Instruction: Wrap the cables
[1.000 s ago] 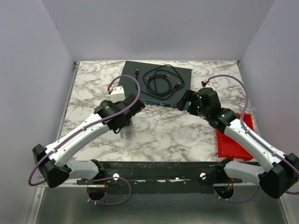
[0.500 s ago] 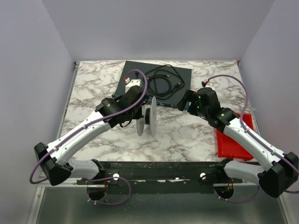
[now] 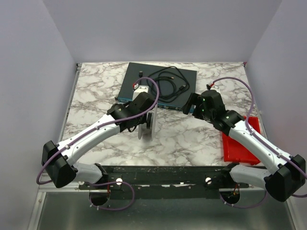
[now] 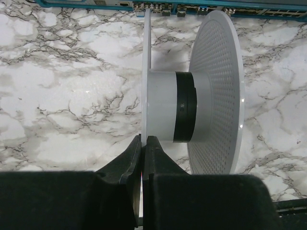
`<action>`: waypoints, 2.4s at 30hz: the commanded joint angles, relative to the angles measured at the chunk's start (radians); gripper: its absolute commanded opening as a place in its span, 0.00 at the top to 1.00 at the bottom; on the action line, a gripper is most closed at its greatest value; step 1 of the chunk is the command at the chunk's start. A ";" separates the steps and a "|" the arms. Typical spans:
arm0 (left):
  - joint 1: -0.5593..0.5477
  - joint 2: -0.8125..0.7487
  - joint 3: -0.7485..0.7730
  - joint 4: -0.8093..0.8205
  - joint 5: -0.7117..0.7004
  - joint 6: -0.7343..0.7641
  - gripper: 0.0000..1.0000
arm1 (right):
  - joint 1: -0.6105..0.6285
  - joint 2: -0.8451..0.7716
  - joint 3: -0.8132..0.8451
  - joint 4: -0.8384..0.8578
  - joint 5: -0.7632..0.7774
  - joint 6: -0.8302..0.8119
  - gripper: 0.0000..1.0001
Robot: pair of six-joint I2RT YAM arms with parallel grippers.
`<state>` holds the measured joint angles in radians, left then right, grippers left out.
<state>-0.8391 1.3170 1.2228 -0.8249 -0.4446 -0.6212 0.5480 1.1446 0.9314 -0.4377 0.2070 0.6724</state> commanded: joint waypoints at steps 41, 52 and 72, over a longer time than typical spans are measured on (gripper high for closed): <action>0.026 -0.111 -0.067 0.162 0.030 0.056 0.14 | -0.002 0.044 0.099 -0.074 0.036 -0.004 0.00; 0.037 -0.187 0.007 0.142 0.079 0.128 0.10 | -0.009 0.078 0.238 -0.387 0.320 0.207 0.00; 0.091 -0.282 0.066 0.112 0.273 0.139 0.09 | -0.555 0.055 0.133 -0.520 0.514 0.404 0.26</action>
<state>-0.7624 1.0794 1.3003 -0.6983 -0.2405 -0.4938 0.0208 1.1790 1.0882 -0.9653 0.6003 1.0115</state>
